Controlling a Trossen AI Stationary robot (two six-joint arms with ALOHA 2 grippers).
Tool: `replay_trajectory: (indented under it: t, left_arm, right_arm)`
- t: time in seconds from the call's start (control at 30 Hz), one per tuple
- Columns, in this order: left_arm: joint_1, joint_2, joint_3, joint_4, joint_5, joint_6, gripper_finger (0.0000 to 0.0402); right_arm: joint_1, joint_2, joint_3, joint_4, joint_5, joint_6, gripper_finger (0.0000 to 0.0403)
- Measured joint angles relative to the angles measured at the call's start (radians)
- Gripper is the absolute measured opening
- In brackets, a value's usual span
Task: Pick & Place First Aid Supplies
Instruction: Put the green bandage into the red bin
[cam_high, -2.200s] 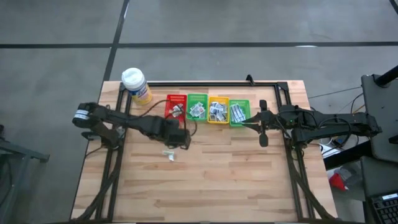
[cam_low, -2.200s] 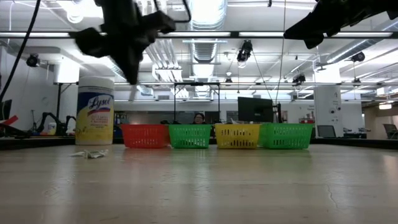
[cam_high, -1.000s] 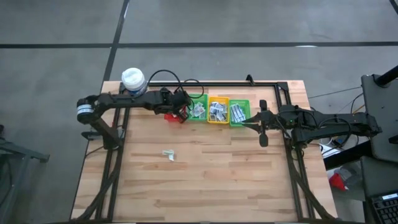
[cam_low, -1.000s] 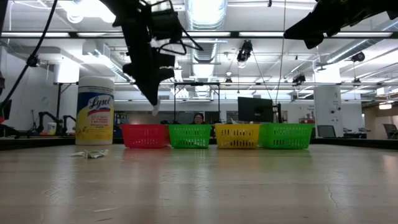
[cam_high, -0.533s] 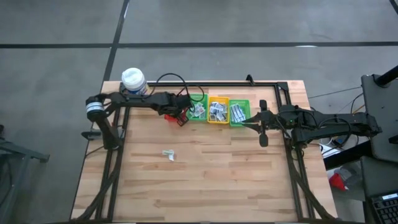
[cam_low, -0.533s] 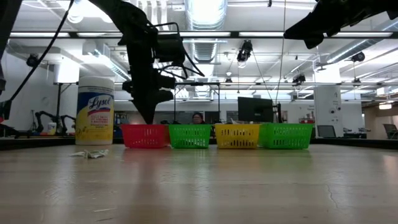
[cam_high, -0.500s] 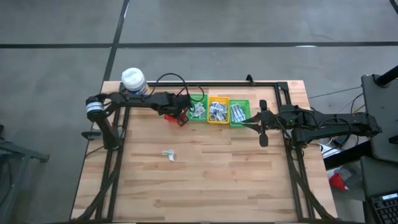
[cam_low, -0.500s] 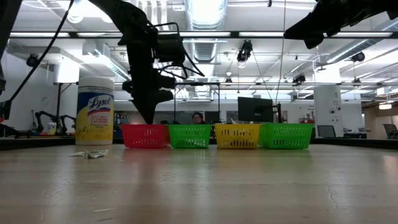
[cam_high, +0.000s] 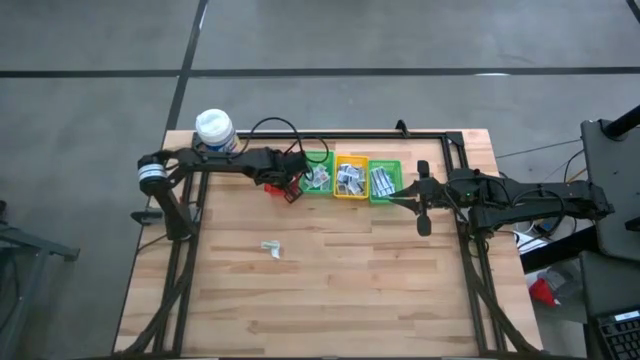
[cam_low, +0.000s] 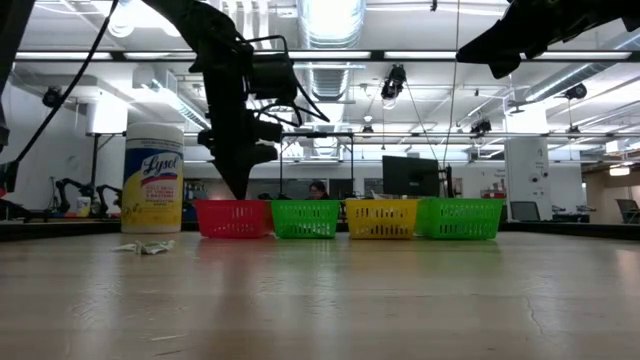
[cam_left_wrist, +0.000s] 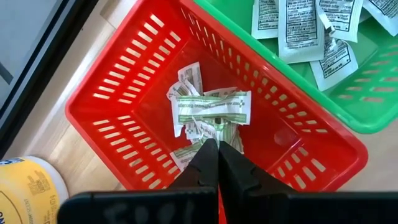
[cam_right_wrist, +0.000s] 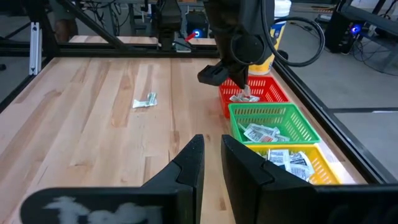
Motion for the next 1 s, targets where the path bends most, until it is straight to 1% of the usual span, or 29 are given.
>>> replay_trajectory:
  t: [0.2, 0.3, 0.4, 0.63, 0.73, 0.87, 1.0]
  left_arm:
    - [0.0, 0.0, -0.005, 0.0, 0.0, -0.002, 0.0]
    - [0.0, 0.0, -0.005, 0.0, 0.0, -0.004, 0.0012]
    - [0.0, -0.001, -0.005, 0.0, 0.0, -0.008, 0.0046]
    - [0.0, -0.005, -0.005, 0.0, 0.0, -0.024, 0.015]
    - [0.0, -0.007, 0.0, -0.007, 0.0, -0.023, 0.0182]
    - [0.0, -0.007, 0.034, -0.056, 0.0, -0.016, 0.0204]
    - [0.0, -0.008, 0.081, -0.13, -0.002, -0.015, 0.0206]
  right_arm:
    - [0.0, 0.0, 0.0, 0.0, 0.0, -0.001, 0.0052]
    - [0.0, 0.0, 0.0, 0.0, 0.0, 0.0, 0.0052]
    - [0.0, 0.0, 0.0, 0.0, 0.0, 0.0, 0.0052]
    - [0.0, 0.0, 0.0, 0.0, 0.0, -0.001, 0.0052]
    - [0.0, 0.0, 0.0, 0.0, 0.0, 0.0, 0.0052]
    - [0.0, 0.0, 0.0, 0.0, 0.0, 0.0, 0.0052]
    - [0.0, 0.0, 0.0, 0.0, 0.0, -0.001, 0.0052]
